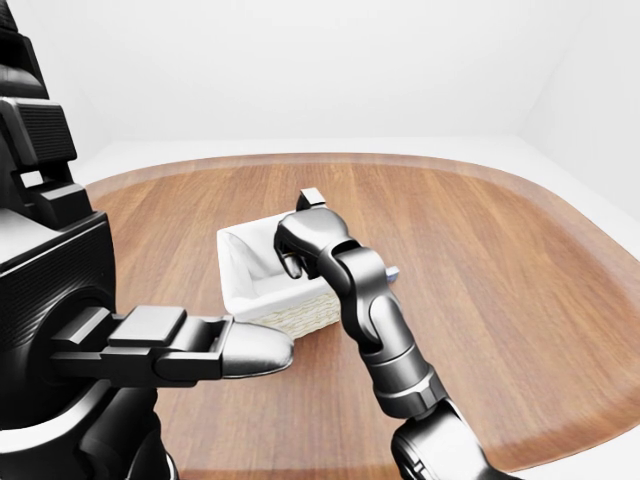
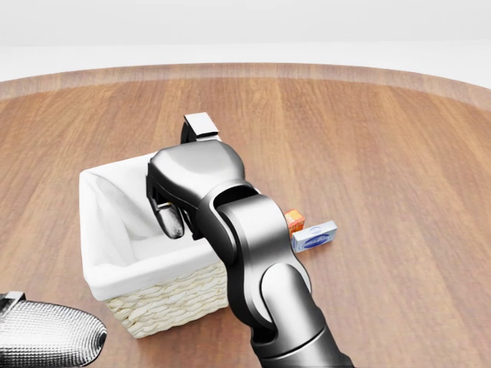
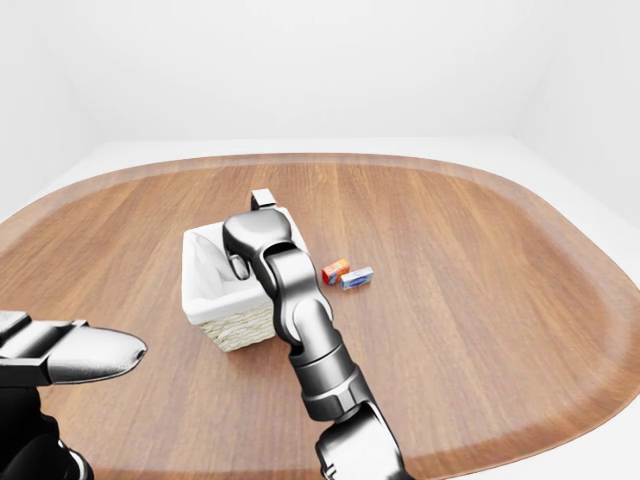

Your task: Pick up the alphabet soup and put it in the basket.

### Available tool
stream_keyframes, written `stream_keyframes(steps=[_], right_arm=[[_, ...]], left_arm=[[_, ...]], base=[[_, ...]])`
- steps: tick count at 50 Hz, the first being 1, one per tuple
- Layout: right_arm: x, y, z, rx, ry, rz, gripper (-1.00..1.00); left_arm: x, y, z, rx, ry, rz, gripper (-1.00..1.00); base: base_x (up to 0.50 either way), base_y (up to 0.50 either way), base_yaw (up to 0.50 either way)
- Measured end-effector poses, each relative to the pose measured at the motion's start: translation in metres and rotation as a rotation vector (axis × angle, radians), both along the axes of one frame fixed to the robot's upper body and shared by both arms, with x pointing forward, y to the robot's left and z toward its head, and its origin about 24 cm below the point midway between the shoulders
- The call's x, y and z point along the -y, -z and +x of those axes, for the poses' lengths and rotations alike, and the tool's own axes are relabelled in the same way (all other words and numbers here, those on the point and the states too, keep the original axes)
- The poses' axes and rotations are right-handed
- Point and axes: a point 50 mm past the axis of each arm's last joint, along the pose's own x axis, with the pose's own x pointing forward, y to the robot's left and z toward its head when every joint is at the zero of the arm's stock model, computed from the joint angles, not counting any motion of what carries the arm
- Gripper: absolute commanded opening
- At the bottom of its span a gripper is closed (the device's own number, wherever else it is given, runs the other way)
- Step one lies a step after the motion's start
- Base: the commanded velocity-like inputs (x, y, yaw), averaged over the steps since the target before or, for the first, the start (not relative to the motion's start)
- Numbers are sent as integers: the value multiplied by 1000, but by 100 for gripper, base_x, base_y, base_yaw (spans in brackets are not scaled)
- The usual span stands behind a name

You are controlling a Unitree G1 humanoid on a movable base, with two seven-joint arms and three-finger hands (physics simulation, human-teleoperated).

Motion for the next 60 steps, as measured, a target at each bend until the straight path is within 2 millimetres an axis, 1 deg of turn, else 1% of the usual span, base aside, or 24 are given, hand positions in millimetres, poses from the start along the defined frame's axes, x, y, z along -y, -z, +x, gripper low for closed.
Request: stream_keyframes(steps=[12,22,33,43,60], right_arm=[[-17,4,5,-6,-35,7,-96],[-24,7,15,-6,-43,16,-96],[-33,14,20,-10,-54,22,-96],[-40,25,24,-25,-58,29,-96],[-44,46,33,-44,-34,49,-96]], left_arm=[[4,2,1,-19,30,11,100],[6,4,2,-51,94,-12,100],[5,3,3,-90,162,-61,100],[4,3,5,-130,211,-102,100],[6,4,7,-202,268,-124,100]], base=[[0,0,0],[0,0,0],[0,0,0],[0,0,0],[0,0,0]])
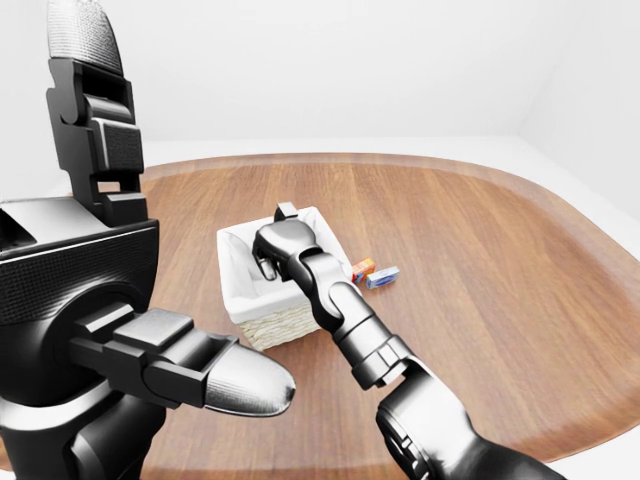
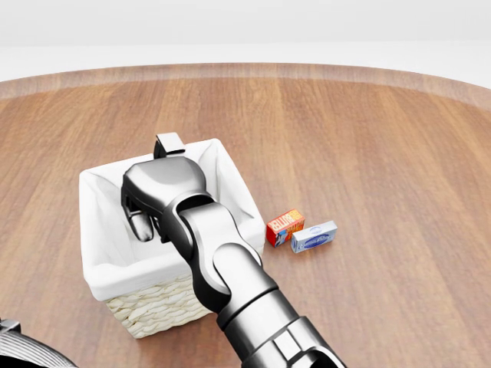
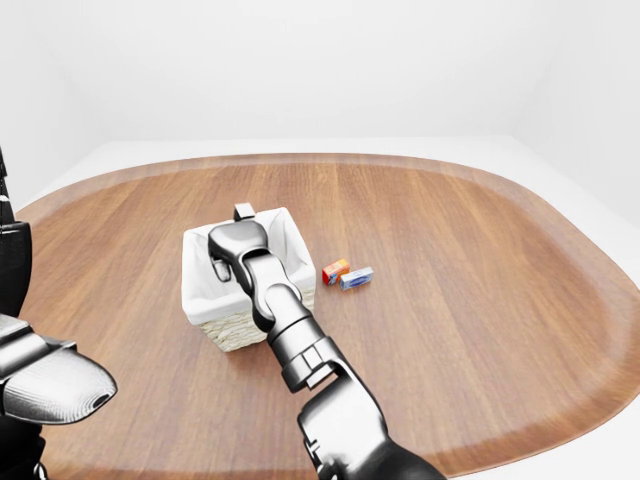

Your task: Pick up the alphabet soup and put it in the basket.

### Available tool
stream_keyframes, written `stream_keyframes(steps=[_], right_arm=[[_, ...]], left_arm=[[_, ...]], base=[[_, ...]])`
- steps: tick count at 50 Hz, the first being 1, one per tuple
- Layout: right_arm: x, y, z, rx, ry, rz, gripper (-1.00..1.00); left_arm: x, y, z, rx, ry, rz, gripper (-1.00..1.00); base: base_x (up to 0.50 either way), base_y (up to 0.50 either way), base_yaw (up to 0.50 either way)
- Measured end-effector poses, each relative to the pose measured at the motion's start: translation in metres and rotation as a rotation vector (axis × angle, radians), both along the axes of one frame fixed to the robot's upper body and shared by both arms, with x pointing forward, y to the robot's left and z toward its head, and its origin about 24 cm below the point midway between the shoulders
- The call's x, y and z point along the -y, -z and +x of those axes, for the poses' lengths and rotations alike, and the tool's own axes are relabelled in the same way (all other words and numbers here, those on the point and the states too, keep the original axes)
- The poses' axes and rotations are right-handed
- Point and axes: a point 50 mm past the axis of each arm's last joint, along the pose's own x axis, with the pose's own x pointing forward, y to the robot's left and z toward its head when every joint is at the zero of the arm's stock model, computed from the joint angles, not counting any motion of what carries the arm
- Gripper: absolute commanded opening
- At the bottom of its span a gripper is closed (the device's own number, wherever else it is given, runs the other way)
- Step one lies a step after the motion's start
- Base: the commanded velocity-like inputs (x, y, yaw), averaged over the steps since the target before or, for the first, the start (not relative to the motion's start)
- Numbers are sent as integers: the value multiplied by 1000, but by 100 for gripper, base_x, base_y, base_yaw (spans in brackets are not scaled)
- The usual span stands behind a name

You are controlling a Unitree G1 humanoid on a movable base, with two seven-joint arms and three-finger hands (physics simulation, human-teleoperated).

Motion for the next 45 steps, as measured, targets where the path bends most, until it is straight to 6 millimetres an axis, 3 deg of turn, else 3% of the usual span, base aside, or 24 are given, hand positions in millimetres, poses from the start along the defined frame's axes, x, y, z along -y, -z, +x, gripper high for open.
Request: stream_keyframes(steps=[27,28,30,45], right_arm=[[-1,4,5,3,12,14,-98],[-1,3,5,4,12,14,-72],[-1,1,6,16,13,13,100],[-1,-3,8,48,20,21,100]], left_arm=[[5,3,3,-83,59,7,100],[5,4,3,-85,60,7,100],[5,4,3,-88,61,8,100],[6,4,4,-104,75,4,100]], base=[[0,0,0],[0,0,0],[0,0,0],[0,0,0]])
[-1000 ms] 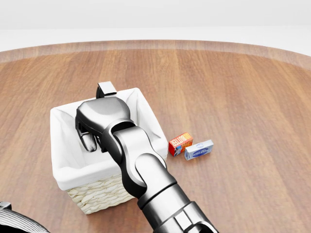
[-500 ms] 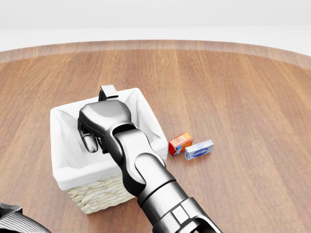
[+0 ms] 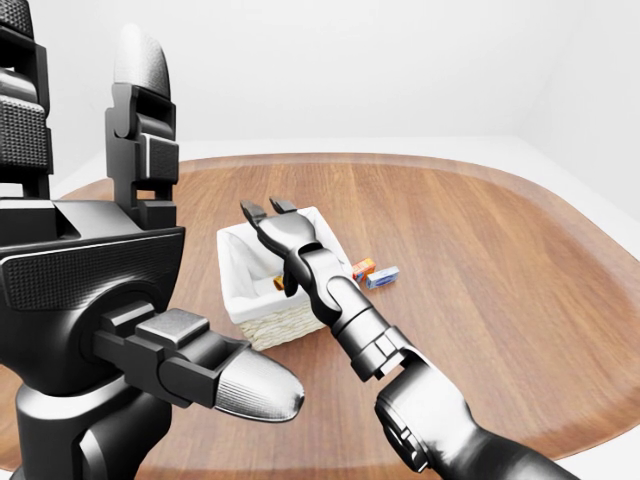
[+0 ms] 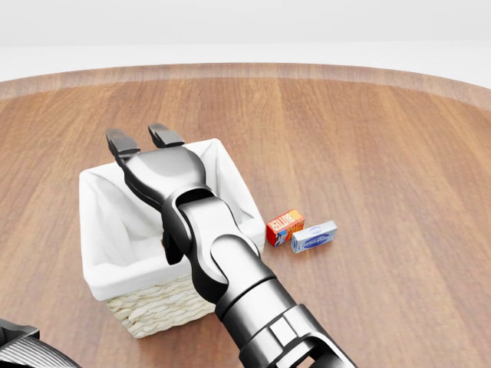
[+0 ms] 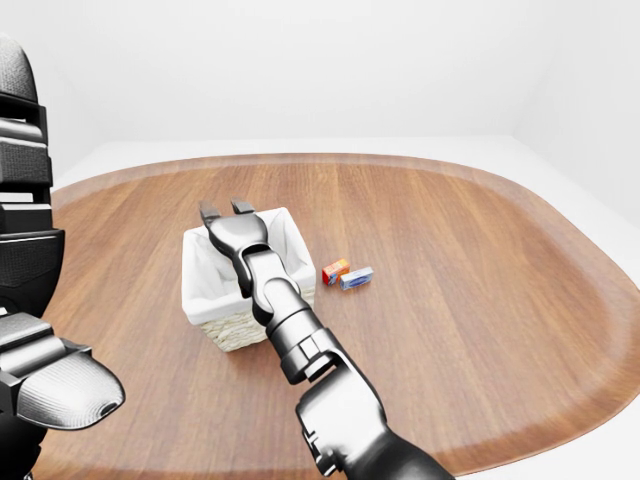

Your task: Pick up the alphabet soup and put it in the basket.

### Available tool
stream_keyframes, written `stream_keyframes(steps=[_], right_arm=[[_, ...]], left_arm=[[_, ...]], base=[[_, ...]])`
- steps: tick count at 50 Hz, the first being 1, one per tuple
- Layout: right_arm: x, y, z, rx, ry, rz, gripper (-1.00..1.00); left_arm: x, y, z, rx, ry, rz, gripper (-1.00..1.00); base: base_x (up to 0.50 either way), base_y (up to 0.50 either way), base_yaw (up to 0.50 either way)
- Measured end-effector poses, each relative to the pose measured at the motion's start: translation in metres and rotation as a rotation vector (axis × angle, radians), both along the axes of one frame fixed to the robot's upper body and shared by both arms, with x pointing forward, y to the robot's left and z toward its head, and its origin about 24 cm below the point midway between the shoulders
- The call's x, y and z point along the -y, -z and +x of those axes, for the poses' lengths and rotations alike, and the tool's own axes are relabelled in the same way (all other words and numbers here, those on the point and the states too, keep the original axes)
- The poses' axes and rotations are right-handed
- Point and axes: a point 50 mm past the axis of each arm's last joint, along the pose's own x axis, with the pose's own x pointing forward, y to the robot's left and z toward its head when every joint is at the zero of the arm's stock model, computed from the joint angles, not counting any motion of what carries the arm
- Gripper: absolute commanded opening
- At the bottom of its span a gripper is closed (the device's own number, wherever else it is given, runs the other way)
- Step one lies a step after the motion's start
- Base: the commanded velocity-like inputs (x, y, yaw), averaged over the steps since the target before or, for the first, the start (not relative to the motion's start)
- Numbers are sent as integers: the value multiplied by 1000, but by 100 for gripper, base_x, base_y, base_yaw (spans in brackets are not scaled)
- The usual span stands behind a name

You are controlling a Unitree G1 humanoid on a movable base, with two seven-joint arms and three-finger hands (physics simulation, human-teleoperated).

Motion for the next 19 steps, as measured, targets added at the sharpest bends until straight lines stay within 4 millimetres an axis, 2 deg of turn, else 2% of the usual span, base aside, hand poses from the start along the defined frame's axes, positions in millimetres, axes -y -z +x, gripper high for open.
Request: stream_keyframes(steps=[19], right_arm=[[3,-6,2,20,5,-3,100]], left_arm=[[1,0,0,-6,11,-1,100]], base=[[0,0,0]])
